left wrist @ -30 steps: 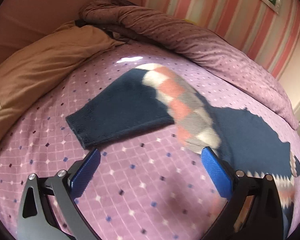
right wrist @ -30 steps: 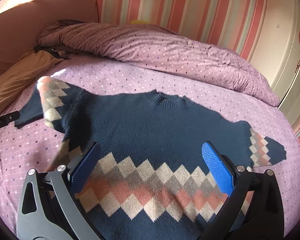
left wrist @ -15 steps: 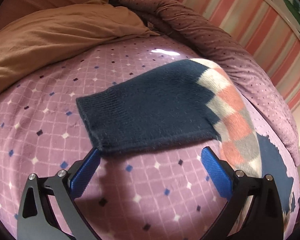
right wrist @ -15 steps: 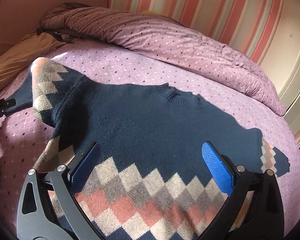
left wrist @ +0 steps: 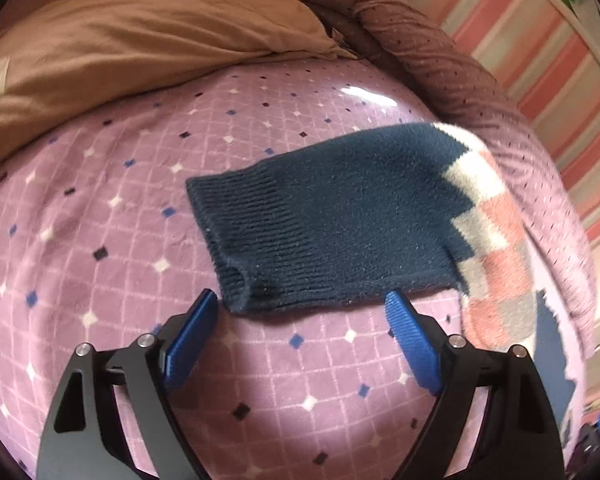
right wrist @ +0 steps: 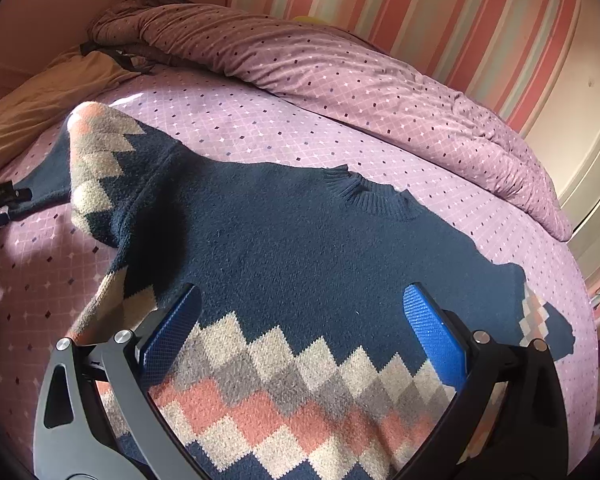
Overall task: Fold small clothes
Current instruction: 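Move the left gripper to the sweater's sleeve cuff and grasp it, then carry the held sleeve across the sweater body and open the left gripper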
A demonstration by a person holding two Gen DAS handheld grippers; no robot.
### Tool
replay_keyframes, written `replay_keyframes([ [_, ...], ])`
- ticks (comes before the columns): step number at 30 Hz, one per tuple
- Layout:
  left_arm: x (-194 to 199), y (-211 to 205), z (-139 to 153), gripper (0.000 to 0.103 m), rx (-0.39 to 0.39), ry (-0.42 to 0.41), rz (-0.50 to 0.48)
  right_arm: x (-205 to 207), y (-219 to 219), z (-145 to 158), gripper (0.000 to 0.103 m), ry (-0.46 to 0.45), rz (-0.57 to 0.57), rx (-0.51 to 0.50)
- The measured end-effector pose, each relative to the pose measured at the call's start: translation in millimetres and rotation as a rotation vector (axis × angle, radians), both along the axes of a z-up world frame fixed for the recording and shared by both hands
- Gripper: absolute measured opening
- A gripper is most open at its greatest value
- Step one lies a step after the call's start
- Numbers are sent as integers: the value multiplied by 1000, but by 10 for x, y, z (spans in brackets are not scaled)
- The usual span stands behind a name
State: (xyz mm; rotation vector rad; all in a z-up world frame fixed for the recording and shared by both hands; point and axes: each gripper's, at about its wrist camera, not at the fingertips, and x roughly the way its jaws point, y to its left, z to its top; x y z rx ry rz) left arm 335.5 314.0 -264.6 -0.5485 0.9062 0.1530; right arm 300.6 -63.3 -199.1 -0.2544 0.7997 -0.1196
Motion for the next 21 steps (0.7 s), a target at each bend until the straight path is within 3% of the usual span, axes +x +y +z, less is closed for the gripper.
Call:
replay_keyframes([
  [4,78,37,-51,85,-52,-25,18,-39,0,10,100,8,-11,-10],
  [6,117,91,-93,64,-78,-18,45,-54,-10,28,100,9,-18,-9],
  [7,116,111,-101,37,-84,-14,55,-62,-21,44,100,8,-20,-8],
  [8,118,155,-138,30,-129,-20,51,-65,-25,55,100,6,-21,-9],
  [10,124,199,-177,26,-158,-27,44,-69,-36,76,100,4,-25,-15],
  [16,201,46,3,22,-18,-16,-10,-131,-114,153,100,-6,-42,-19],
  [21,249,-128,401,20,20,-95,-51,-184,-279,163,100,-4,-67,0],
])
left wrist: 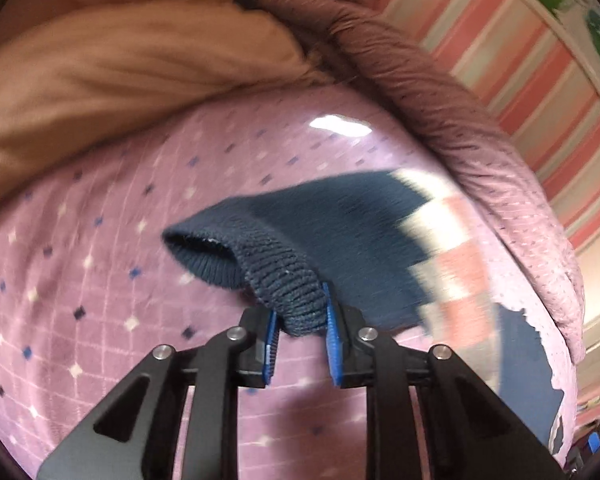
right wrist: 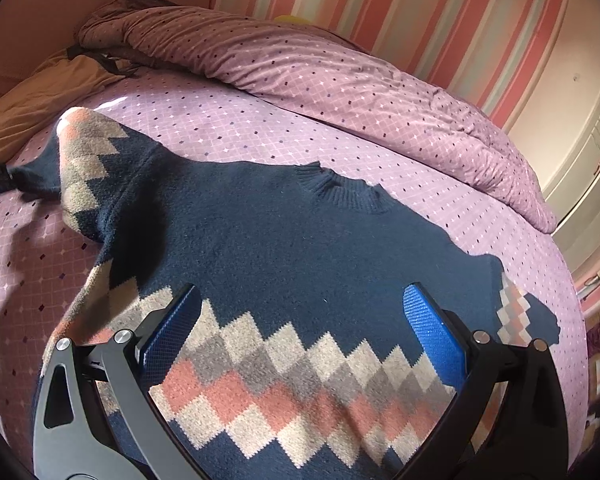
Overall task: Fold small clothes
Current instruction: 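Carry the held sleeve across the sweater body and open the left gripper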
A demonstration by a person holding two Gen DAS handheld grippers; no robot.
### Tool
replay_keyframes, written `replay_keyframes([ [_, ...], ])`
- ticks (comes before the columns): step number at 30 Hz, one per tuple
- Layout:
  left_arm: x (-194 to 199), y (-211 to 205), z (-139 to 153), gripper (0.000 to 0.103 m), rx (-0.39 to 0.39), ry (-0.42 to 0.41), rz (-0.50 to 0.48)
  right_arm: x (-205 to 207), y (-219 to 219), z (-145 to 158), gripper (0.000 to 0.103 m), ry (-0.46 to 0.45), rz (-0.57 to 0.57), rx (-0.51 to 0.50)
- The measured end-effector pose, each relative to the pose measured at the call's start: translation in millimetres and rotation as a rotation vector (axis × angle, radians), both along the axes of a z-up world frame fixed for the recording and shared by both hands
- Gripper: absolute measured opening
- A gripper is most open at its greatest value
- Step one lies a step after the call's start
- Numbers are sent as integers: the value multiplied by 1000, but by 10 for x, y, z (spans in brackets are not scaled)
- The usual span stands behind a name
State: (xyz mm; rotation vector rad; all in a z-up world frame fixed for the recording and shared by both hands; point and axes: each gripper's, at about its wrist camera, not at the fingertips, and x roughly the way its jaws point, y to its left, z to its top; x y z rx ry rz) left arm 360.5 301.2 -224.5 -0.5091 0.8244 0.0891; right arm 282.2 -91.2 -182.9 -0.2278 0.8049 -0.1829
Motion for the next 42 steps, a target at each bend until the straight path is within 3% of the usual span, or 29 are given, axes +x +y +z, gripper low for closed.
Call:
replay_keyframes([
  [6,115,-686,600,20,54,-121,-169,-55,-271,22,100,-10,-41,34],
  [11,243,-1662,737,20,58,-137,-353,-141,-659,27,100,-15,-105,64],
  [20,326,-3325,433,19,-18,-82,-651,-340,-1441,-26,100,-8,-227,84],
  [27,354,-4029,-84,18,-54,34,-710,-386,-1949,-190,100,17,-303,126],
  [30,306,-4271,-89,18,-69,43,-729,-437,-2093,-214,100,19,-318,122],
  [35,81,-5031,-107,19,-111,66,-828,-586,-2398,-193,100,11,-368,113],
  [39,-46,-5413,-194,28,-79,91,-884,-728,-2666,-187,100,20,-415,115],
  [42,-110,-5453,-322,29,-38,102,-902,-810,-2770,-194,100,23,-431,113],
])
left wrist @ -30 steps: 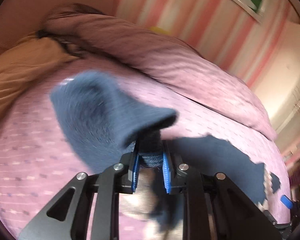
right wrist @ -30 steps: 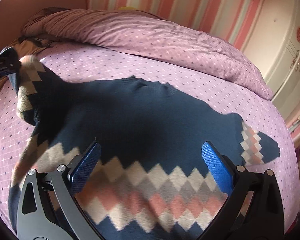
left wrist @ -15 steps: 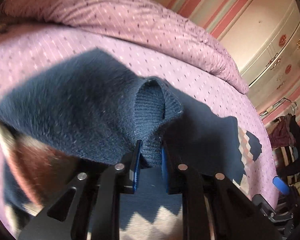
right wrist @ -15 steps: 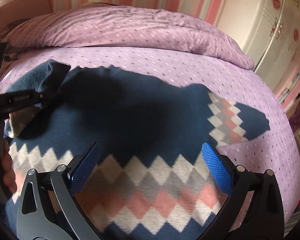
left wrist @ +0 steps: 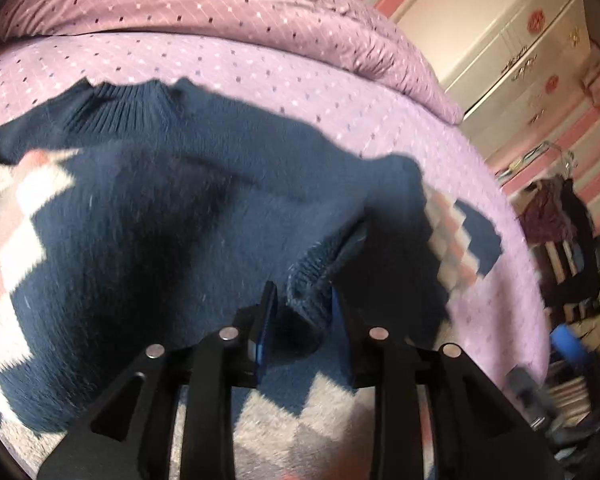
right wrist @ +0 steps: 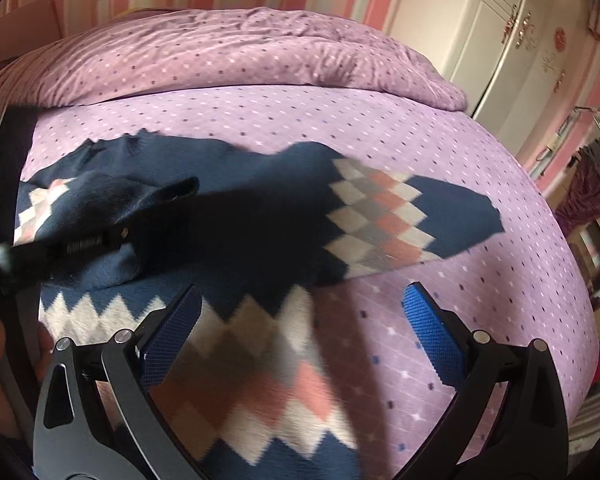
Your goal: Fold small clothes
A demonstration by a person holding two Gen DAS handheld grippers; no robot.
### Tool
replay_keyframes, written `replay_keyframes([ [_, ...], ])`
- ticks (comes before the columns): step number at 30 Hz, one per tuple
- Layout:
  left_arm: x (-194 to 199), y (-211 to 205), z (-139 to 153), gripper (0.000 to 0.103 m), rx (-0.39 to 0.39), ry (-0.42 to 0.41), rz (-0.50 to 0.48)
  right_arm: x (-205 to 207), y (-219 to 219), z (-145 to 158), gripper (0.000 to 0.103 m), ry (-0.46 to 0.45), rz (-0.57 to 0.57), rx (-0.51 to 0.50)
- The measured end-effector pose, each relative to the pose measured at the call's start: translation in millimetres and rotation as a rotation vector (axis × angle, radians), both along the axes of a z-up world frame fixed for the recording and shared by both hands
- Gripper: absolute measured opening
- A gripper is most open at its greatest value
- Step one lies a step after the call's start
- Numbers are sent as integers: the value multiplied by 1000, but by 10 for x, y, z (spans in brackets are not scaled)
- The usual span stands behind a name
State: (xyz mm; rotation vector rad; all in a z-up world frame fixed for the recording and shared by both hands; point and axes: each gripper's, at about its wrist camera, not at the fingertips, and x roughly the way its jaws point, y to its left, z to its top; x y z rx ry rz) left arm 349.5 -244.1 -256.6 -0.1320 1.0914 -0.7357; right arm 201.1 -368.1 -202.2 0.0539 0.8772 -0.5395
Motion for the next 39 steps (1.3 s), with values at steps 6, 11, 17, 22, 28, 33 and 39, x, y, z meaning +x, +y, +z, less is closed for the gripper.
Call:
replay_keyframes([
  [6,-67,162,61,19,3,-50,5,-48,-6,29,100,-6,-2,4],
  [11,40,117,159,20,-72,1,2,-23,54,69,100,-10,7,-6],
  [17,74,240,140,63,9,18,45,16,57,80,100,-11,20,-3],
  [22,-160,726,337,84,78,-127,103,207,224,46,100,-71,127,44],
  [28,-235,1268,366,84,128,-165,151,668,542,-313,100,8,259,21],
  [33,-301,1576,413,84,160,-213,174,827,503,-486,85,12,284,98],
  [39,-240,1752,373,84,166,-233,201,986,492,-549,50,43,298,147],
])
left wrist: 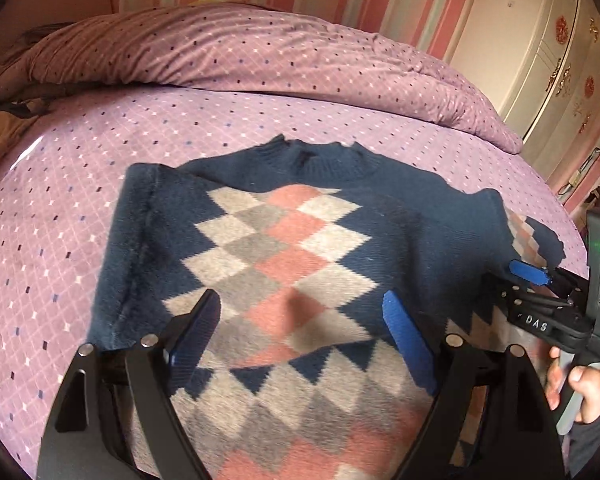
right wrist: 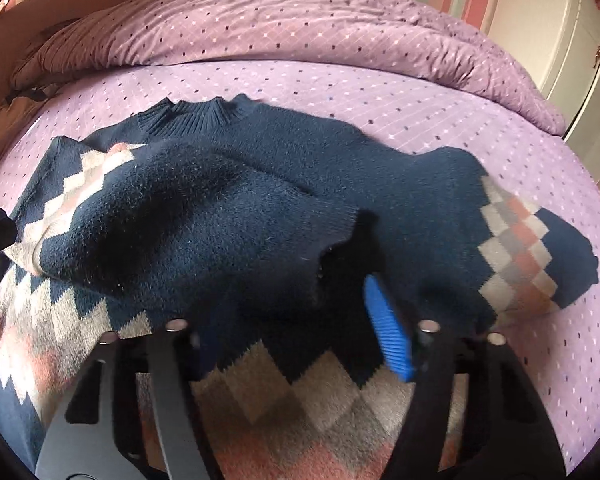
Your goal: Fold small clothes
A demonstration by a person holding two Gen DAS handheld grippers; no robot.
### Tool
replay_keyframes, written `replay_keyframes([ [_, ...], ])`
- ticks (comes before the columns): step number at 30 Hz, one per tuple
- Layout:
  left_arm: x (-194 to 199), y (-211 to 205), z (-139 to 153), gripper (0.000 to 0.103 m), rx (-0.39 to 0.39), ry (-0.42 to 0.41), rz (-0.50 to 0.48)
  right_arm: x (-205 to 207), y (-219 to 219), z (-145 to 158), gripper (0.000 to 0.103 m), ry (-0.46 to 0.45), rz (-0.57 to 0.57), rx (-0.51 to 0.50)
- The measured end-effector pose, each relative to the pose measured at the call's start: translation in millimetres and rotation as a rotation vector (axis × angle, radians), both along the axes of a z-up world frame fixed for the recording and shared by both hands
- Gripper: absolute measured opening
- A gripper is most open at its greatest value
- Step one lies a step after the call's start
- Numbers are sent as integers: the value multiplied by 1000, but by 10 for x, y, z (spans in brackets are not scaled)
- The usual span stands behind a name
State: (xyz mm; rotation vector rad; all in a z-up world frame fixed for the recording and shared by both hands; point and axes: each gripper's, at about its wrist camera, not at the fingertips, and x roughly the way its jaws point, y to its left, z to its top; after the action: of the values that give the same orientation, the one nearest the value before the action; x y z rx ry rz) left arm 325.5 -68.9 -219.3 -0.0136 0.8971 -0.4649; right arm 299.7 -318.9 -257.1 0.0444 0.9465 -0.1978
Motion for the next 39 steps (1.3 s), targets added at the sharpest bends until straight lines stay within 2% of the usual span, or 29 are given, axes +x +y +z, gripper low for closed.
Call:
replay_keyframes([
  [2,53,26,-34,84,-7,11,5,22,-10,-24,31,6,8,26],
  [3,84,37,-47,84,-12,15,4,26,-10,-35,28,6,8,26],
  [5,168,46,-64,84,-23,23,4,36,-11,-58,9,9,15,22],
  [6,199,42,-65,84,-23,25,4,38,-19,-61,4,9,20,25],
  [10,300,58,-27,84,-20,15,4,7,-39,88,3,-51,57,-21],
  [14,358,111,27,84,-22,0,15,-16,-113,349,3,-139,61,-175],
  [15,360,127,35,84,-23,-3,17,-17,-158,395,3,-154,68,-187],
  [17,357,151,41,84,-18,-8,23,-15,-247,387,3,-155,65,-173],
  [20,359,182,8,84,-6,-3,31,69,-286,159,3,-99,75,-233],
  [24,350,220,-60,84,14,13,41,115,-344,-209,3,6,88,-221],
  [26,333,243,-86,84,15,23,40,87,-406,-327,4,49,74,-159],
  [28,317,239,-102,84,24,25,38,54,-478,-312,5,49,49,-110],
  [30,304,209,-95,84,35,21,31,13,-522,-219,14,33,26,-75],
  [32,293,177,-73,84,36,17,24,-46,-507,-69,37,2,30,-56],
  [35,284,114,-49,84,40,11,7,-110,-429,91,47,-26,38,-50],
  [39,269,24,-35,87,58,16,-9,-88,-344,78,47,-12,61,-25],
])
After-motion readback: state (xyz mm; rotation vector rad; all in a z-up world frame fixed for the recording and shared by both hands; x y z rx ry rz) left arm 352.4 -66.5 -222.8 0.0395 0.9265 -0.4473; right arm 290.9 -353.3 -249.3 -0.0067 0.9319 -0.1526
